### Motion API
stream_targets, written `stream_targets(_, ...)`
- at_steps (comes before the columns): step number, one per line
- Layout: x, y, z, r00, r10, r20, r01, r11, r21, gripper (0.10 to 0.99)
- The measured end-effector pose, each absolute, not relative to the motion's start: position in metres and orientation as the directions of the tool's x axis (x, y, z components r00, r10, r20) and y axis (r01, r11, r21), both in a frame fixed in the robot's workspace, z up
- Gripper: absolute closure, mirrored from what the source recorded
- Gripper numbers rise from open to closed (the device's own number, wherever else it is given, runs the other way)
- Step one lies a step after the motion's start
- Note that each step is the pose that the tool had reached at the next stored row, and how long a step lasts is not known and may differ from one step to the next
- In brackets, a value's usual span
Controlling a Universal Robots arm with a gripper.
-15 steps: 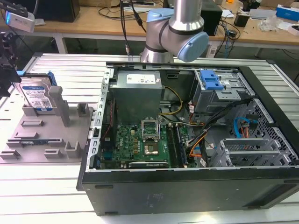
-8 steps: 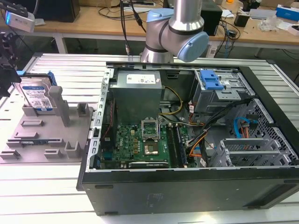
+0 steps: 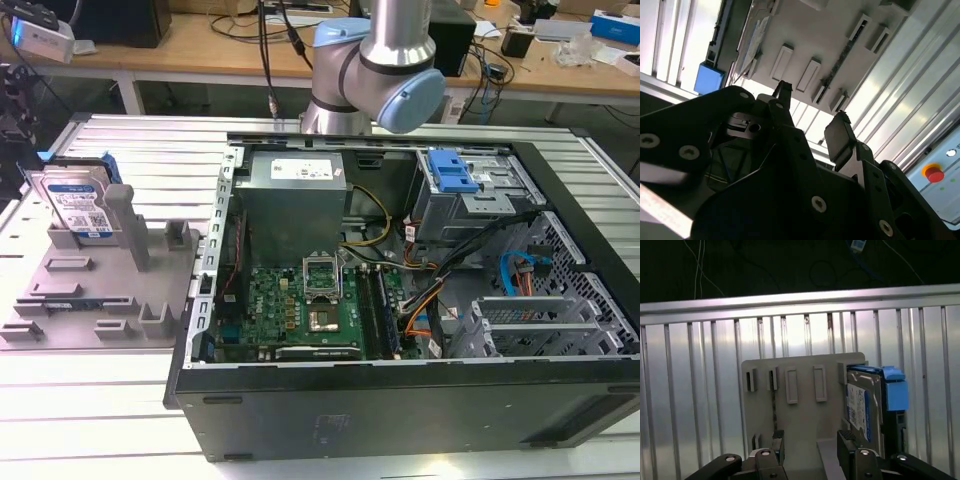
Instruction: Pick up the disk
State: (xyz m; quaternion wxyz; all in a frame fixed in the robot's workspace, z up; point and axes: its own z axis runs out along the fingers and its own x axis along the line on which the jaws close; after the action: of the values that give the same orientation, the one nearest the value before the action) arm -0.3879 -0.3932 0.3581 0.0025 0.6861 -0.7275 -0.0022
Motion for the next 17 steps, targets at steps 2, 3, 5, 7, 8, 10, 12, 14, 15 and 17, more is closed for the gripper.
stream_targets(2, -0.388, -0.388, 0.358, -0.048, -0.999, 0.001, -0.999, 0.048, 0.007, 0.545)
stream_targets(3, -0.389, -0.386, 0.358, -0.045, -0.999, 0.001, -0.999, 0.045, 0.007, 0.545)
stream_targets(5, -0.389, -0.38, 0.358, -0.039, -0.999, 0.001, -0.999, 0.039, 0.007, 0.545)
stream_targets(7, -0.391, -0.373, 0.358, -0.032, -0.999, 0.001, -0.999, 0.032, 0.007, 0.545)
stream_targets(8, -0.391, -0.369, 0.358, -0.029, -1.0, 0.001, -1.0, 0.029, 0.007, 0.545)
stream_targets(10, -0.392, -0.359, 0.358, -0.022, -1.0, 0.001, -1.0, 0.022, 0.007, 0.545)
stream_targets(12, -0.395, -0.346, 0.358, -0.014, -1.0, 0.001, -1.0, 0.014, 0.007, 0.545)
stream_targets(14, -0.398, -0.336, 0.358, -0.011, -1.0, 0.001, -1.0, 0.011, 0.007, 0.545)
stream_targets(15, -0.4, -0.334, 0.358, -0.01, -1.0, 0.001, -1.0, 0.01, 0.007, 0.545)
stream_targets(17, -0.403, -0.329, 0.358, -0.009, -1.0, 0.001, -1.0, 0.009, 0.007, 0.545)
